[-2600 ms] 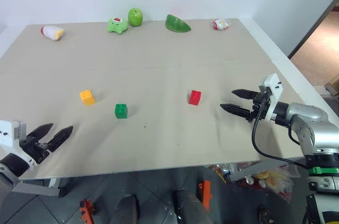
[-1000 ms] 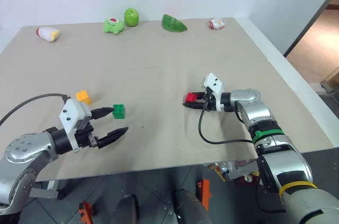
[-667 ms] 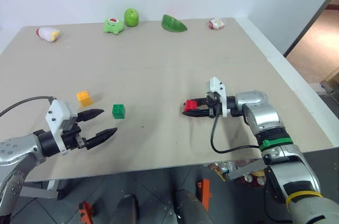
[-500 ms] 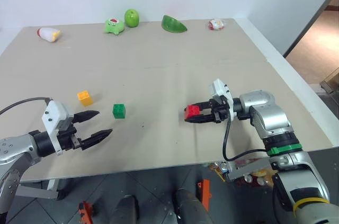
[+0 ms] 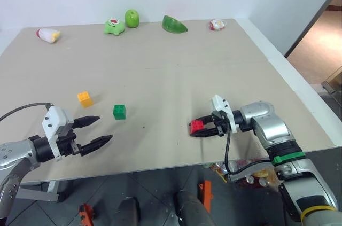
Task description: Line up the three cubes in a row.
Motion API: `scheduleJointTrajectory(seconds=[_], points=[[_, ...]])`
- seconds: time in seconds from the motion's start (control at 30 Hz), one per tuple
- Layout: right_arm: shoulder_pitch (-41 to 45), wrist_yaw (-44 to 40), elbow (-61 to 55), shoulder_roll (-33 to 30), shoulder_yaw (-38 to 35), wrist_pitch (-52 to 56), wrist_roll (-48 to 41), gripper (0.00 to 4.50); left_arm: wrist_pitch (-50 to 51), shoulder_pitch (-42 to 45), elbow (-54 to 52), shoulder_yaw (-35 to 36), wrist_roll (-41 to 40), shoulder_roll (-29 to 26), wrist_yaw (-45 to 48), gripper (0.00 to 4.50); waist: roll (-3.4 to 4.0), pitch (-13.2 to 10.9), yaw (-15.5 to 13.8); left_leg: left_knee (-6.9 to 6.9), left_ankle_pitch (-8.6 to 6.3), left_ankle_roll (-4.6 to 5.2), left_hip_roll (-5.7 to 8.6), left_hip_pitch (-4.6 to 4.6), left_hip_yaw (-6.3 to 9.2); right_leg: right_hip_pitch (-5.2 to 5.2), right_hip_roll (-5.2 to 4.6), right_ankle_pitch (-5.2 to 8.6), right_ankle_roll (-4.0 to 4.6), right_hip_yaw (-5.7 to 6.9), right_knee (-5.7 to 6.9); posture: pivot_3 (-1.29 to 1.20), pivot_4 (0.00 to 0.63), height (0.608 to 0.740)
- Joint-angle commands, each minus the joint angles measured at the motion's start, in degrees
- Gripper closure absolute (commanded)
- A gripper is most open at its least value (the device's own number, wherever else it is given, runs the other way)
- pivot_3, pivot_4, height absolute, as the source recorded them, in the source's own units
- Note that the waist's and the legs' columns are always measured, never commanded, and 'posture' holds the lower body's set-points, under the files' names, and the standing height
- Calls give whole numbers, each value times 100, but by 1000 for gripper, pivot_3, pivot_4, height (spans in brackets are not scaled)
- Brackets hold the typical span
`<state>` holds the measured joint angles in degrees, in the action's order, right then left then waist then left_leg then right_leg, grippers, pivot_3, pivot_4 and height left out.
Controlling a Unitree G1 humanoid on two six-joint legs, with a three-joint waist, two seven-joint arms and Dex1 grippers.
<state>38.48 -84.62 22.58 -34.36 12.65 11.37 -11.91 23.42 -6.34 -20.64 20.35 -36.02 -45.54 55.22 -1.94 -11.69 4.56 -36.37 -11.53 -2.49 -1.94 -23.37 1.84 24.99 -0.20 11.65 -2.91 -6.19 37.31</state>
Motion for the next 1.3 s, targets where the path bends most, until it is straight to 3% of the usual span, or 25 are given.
scheduleJointTrajectory(seconds=[0.03, 0.33, 0.4, 0.6, 0.93, 1.07, 1.3], points=[[265, -66, 213, -118, -117, -251, 63, 3213, -153, 7, -62, 174, -102, 79, 55, 396, 0, 0, 0, 0, 0, 0, 0, 0, 0, 0, 0, 0, 0, 0, 0, 0, 150, 733], [238, -253, 278, -130, -8, -511, 113, 3213, -180, 84, -70, 85, -51, 152, 45, 396, 0, 0, 0, 0, 0, 0, -1, 0, 0, -1, 1, -2, -3, 0, 0, 0, 150, 733], [226, -218, 309, -116, 28, -558, 175, 2141, -190, 110, -57, 69, -37, 162, 39, 396, 0, 0, 0, -2, 0, 0, -1, 0, 0, -1, 0, -3, -5, 0, 0, 0, 150, 733], [289, -155, 410, -160, -6, -709, 274, 97, -292, 116, 52, 35, 98, 172, 49, 396, 0, 0, 0, -5, 0, 0, -1, 0, 0, -2, 1, -5, -4, 0, 0, 0, 150, 733], [979, -483, -176, -1093, -1143, -174, -829, 13, -1222, 155, 1064, -89, 1062, 246, -67, 396, 4, -3, -8, -5, 0, 0, -1, 2, -6, 0, 0, -5, -2, -4, 0, 0, 150, 733], [1249, -213, -579, -895, -1396, 464, -1371, 13, -1864, 528, 1740, -408, 1500, 277, 37, 396, 3, -2, -6, -4, 0, 0, -16, 6, -7, -1, 14, -11, 10, -4, 0, 0, 150, 733], [786, 60, -1491, -523, -1141, 821, -1490, 13, -2553, 1547, 2953, -1073, 1889, 294, 503, 396, 2, -1, -16, -6, 1, 1, -16, -2, -8, 2, 14, -25, -14, -4, 2, 0, 150, 733]])
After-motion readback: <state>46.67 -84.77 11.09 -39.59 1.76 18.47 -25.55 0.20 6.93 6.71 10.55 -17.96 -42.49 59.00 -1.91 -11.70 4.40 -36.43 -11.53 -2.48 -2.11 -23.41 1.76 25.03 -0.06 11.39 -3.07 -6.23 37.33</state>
